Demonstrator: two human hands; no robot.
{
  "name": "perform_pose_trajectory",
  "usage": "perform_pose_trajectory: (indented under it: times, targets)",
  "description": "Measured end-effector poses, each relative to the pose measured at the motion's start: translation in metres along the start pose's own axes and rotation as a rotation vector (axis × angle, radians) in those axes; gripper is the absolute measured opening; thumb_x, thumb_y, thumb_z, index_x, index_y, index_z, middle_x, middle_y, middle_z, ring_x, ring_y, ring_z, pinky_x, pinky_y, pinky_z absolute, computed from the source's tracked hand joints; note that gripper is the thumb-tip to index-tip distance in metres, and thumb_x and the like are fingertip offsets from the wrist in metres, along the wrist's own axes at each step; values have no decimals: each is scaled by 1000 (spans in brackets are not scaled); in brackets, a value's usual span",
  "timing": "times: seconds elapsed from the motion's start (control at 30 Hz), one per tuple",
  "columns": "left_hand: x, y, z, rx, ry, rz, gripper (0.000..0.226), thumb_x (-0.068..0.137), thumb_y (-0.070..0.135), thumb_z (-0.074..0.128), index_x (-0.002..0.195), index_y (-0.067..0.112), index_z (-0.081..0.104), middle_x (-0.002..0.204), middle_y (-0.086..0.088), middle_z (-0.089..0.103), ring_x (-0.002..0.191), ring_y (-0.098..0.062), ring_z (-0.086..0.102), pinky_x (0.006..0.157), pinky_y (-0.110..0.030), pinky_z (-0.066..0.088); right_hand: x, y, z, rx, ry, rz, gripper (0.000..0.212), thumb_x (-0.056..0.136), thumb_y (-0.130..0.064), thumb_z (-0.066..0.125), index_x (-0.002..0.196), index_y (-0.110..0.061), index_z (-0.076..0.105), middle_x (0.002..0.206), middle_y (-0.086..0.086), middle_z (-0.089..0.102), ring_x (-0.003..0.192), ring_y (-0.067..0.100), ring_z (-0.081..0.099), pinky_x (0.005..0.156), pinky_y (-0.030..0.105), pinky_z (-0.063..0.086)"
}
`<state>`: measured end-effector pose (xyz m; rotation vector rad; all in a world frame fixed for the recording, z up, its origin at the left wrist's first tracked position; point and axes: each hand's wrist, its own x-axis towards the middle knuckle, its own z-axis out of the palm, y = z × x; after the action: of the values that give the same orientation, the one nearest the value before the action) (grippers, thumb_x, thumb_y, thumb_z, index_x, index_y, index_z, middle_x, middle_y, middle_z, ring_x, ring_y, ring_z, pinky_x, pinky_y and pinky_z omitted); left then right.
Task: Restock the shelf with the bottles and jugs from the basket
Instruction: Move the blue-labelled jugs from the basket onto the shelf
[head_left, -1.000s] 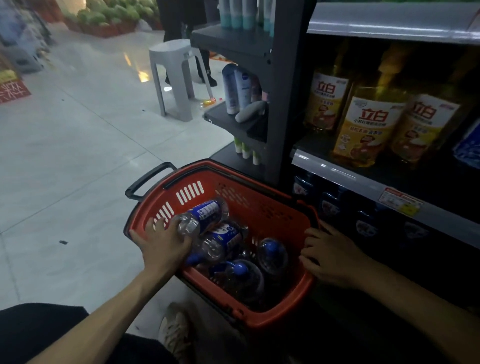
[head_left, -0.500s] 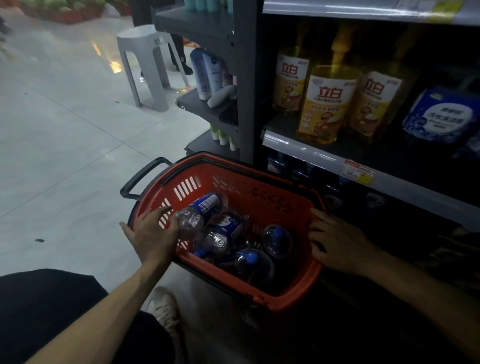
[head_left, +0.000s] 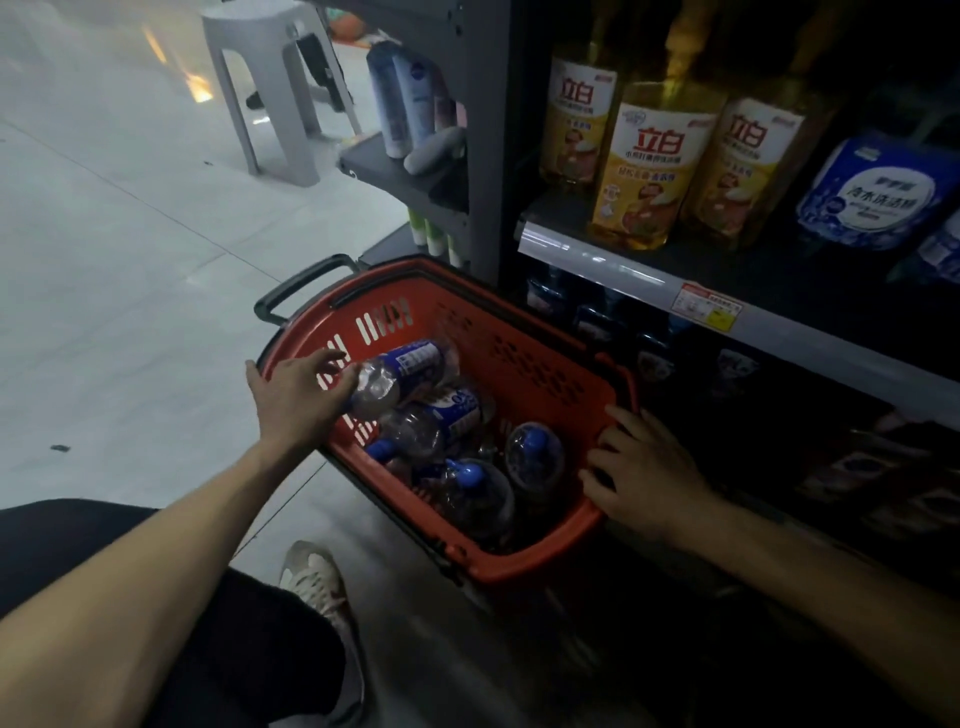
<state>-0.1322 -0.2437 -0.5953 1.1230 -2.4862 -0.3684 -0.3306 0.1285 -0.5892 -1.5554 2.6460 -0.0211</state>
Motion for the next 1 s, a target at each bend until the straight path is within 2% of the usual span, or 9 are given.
perform_pose_trajectory:
  times: [0.1,0.23,0.37,0.53,0.7,0.77,0.83,0.93,1.0]
  targets:
    - [-4,4,-1,84,-60,39,57,92,72,45,123,31,69,113,4,76,120,-23,64,118,-70,9,0,0,-3,-30,-40,6,70,85,-60,18,100,-26,77,124,-3,68,148,23,32,125,50,11]
    - [-16,22,2,139,-154,220,58,91,71,48,133,33,64,127,0,72,121,-26,62,113,-60,29,2,-1,-8,-40,-79,-5,76,83,-61,12,109,-27,74,129,-3,66,150,23,27,126,49,4]
    - [-29,55,12,130,-347,443,67,87,75,43,137,33,60,133,0,67,120,-22,61,103,-49,48,1,-3,-14,-51,-139,-15,83,79,-63,3,122,-30,66,140,-3,55,153,22,18,125,50,-3]
    - [-45,101,36,208,-518,630,71,89,68,56,148,29,51,143,-3,60,127,-27,59,99,-40,51,2,-2,-19,-146,-192,-54,87,78,-63,-2,126,-31,63,145,4,50,152,29,17,124,56,0]
    - [-53,126,61,256,-643,599,79,90,59,65,157,28,36,145,-2,55,125,-29,60,87,-40,51,0,1,-23,-170,-238,-91,91,79,-64,-6,129,-30,62,149,5,47,154,30,12,123,59,0]
    - [-53,136,71,220,-677,582,82,89,55,68,158,29,32,147,-2,55,125,-29,61,85,-40,51,-1,2,-27,-145,-271,-90,84,85,-65,-1,132,-31,60,151,3,44,155,28,8,123,59,-1]
    - [-52,145,82,139,-712,562,76,91,46,68,157,33,32,146,-3,55,124,-30,62,87,-41,55,-3,2,-31,-120,-288,-89,74,93,-65,8,134,-32,59,154,2,42,155,27,7,123,58,-2]
    - [-50,157,98,107,-759,564,64,96,30,65,155,31,41,148,-5,51,127,-30,58,95,-40,52,-5,4,-35,-113,-307,-102,79,91,-68,3,137,-33,57,156,1,39,156,27,6,124,57,-1]
    - [-48,162,107,93,-757,541,59,95,29,68,150,30,48,146,-7,50,126,-32,58,96,-41,51,-5,5,-36,-89,-308,-113,79,91,-68,4,138,-33,56,156,0,39,156,27,5,124,56,-1]
